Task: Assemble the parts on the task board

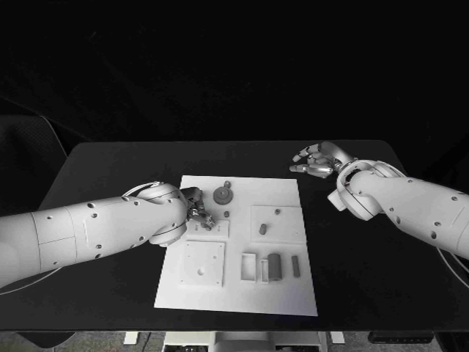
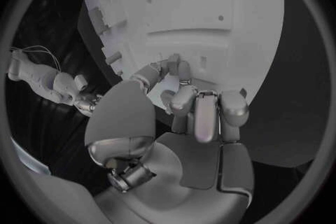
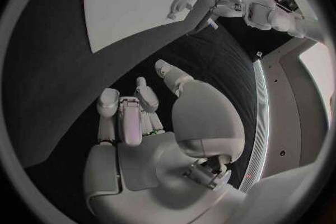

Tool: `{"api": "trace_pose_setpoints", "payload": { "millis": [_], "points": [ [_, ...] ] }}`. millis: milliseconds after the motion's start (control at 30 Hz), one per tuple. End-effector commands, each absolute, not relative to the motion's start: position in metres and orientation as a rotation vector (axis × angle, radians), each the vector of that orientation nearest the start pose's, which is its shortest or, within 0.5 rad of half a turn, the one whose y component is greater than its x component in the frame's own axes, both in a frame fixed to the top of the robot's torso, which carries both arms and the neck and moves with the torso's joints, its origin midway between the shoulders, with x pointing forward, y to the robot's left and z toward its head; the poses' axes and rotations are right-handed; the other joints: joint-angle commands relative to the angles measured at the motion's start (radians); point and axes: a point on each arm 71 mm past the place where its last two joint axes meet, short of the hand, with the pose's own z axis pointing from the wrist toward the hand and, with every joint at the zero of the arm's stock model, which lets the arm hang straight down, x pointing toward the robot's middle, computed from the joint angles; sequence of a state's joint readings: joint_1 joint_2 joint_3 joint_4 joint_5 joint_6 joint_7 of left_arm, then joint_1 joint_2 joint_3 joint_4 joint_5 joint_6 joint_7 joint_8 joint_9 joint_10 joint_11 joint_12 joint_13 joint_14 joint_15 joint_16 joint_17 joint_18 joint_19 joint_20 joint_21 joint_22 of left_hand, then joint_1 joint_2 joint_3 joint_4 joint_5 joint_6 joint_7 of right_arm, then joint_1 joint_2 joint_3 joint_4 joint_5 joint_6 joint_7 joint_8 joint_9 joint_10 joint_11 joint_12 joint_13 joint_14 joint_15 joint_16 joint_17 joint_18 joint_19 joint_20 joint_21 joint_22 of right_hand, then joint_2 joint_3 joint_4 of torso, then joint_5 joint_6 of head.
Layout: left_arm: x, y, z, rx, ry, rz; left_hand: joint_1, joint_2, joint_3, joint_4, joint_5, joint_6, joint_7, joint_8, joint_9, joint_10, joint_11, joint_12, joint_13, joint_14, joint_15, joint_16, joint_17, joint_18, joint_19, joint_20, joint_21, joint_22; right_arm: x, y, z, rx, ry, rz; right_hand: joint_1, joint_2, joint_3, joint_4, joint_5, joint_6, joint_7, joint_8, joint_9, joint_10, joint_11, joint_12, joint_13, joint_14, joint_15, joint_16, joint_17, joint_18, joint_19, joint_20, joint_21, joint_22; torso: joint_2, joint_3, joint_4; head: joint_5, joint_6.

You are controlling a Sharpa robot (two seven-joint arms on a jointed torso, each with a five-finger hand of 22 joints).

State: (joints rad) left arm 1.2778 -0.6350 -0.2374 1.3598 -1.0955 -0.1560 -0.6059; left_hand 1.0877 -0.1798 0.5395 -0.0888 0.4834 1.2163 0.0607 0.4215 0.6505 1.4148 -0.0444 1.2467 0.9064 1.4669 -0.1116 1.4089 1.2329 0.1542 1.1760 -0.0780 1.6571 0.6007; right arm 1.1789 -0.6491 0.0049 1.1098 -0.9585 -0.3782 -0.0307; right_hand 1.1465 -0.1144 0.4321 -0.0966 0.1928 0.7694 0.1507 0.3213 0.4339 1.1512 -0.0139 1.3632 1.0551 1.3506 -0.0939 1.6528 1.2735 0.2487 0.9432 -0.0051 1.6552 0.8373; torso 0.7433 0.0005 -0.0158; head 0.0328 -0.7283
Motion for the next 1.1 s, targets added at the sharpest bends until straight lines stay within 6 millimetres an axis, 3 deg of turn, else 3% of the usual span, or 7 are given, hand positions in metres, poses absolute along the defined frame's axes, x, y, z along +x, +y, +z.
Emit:
{"api": "trace_pose_setpoints", "payload": {
  "millis": [33,767,800,867,1000,1033,1100],
  "points": [
    [0.4960,0.1680,-0.2541,-0.187,2.189,-0.244,0.050,0.063,0.035,-0.037,0.114,0.118,-0.014,0.146,0.101,0.068,-0.056,-0.004,-0.001,0.018,-0.014,0.004,-0.001,0.108,0.007,0.001,0.128,0.002,0.5580,-0.2350,-0.2077,0.449,1.662,0.717,-0.010,-0.001,-0.002,0.006,0.006,0.013,0.019,0.005,0.000,-0.004,0.000,-0.004,-0.001,-0.007,0.000,0.005,-0.001,0.013,0.004,-0.001,0.058,-0.001,0.000,0.0007,-0.0011,0.000,0.000],
    [0.4956,0.1600,-0.2550,-0.123,2.209,-0.235,0.019,0.055,0.017,-0.033,0.095,0.134,-0.028,0.210,0.131,0.083,-0.058,0.002,0.003,0.027,-0.014,0.012,0.003,0.108,0.016,0.001,0.129,0.007,0.5578,-0.2336,-0.2087,0.446,1.668,0.721,-0.010,-0.001,-0.002,0.006,0.006,0.013,0.019,0.005,0.000,-0.004,0.000,-0.004,-0.002,-0.008,0.000,0.004,-0.002,0.013,0.004,-0.001,0.058,-0.001,0.000,-0.0003,-0.0001,-0.006,-0.001],
    [0.4958,0.1601,-0.2550,-0.123,2.209,-0.234,0.015,0.052,0.013,-0.033,0.087,0.133,-0.030,0.218,0.135,0.084,-0.058,0.002,0.003,0.027,-0.014,0.012,0.003,0.108,0.017,0.000,0.129,0.008,0.5578,-0.2336,-0.2087,0.446,1.668,0.721,-0.010,-0.001,-0.002,0.006,0.006,0.013,0.019,0.005,0.000,-0.004,0.000,-0.004,-0.002,-0.007,0.000,0.005,-0.001,0.013,0.004,-0.001,0.058,-0.001,0.000,-0.0004,0.0000,-0.006,-0.001],
    [0.4959,0.1600,-0.2549,-0.123,2.207,-0.235,-0.009,0.043,0.001,-0.027,0.019,0.111,-0.032,0.259,0.154,0.083,-0.059,0.000,0.005,0.027,-0.014,0.013,0.003,0.108,0.020,-0.001,0.125,0.011,0.5577,-0.2339,-0.2088,0.446,1.669,0.721,-0.011,-0.001,-0.002,0.006,0.006,0.013,0.019,0.005,0.000,-0.004,0.000,-0.004,-0.002,-0.008,0.000,0.004,-0.002,0.013,0.004,-0.001,0.058,-0.001,0.000,-0.0004,0.0000,-0.006,-0.001],
    [0.4963,0.1600,-0.2546,-0.127,2.202,-0.237,-0.030,0.034,-0.009,-0.022,-0.023,0.090,-0.030,0.276,0.160,0.078,-0.058,-0.003,0.004,0.025,-0.014,0.011,0.002,0.108,0.020,-0.001,0.121,0.011,0.5577,-0.2339,-0.2092,0.447,1.670,0.720,-0.011,-0.001,-0.002,0.006,0.006,0.013,0.019,0.005,0.000,-0.004,0.000,-0.004,-0.002,-0.007,0.000,0.005,-0.001,0.013,0.004,-0.001,0.057,-0.001,0.000,-0.0008,0.0002,-0.006,-0.001],
    [0.4964,0.1600,-0.2544,-0.129,2.199,-0.238,-0.046,0.031,-0.016,-0.019,-0.059,0.074,-0.028,0.288,0.163,0.073,-0.058,-0.005,0.004,0.022,-0.015,0.009,0.001,0.108,0.018,-0.002,0.119,0.011,0.5577,-0.2335,-0.2093,0.446,1.670,0.721,-0.011,-0.001,-0.002,0.006,0.006,0.013,0.019,0.005,0.000,-0.004,0.000,-0.004,-0.002,-0.008,0.000,0.005,-0.002,0.013,0.004,-0.001,0.057,-0.001,0.000,-0.0006,0.0002,-0.007,0.000],
    [0.4966,0.1601,-0.2542,-0.133,2.195,-0.240,-0.055,0.030,-0.019,-0.017,-0.077,0.068,-0.027,0.293,0.165,0.071,-0.058,-0.006,0.003,0.021,-0.015,0.008,0.000,0.108,0.017,-0.002,0.118,0.012,0.5576,-0.2332,-0.2095,0.446,1.671,0.722,-0.011,-0.001,-0.002,0.006,0.006,0.013,0.019,0.005,0.000,-0.004,0.000,-0.004,-0.002,-0.008,0.000,0.004,-0.002,0.013,0.004,-0.001,0.057,-0.001,0.000,-0.0006,0.0002,-0.007,0.000]
  ]
}}
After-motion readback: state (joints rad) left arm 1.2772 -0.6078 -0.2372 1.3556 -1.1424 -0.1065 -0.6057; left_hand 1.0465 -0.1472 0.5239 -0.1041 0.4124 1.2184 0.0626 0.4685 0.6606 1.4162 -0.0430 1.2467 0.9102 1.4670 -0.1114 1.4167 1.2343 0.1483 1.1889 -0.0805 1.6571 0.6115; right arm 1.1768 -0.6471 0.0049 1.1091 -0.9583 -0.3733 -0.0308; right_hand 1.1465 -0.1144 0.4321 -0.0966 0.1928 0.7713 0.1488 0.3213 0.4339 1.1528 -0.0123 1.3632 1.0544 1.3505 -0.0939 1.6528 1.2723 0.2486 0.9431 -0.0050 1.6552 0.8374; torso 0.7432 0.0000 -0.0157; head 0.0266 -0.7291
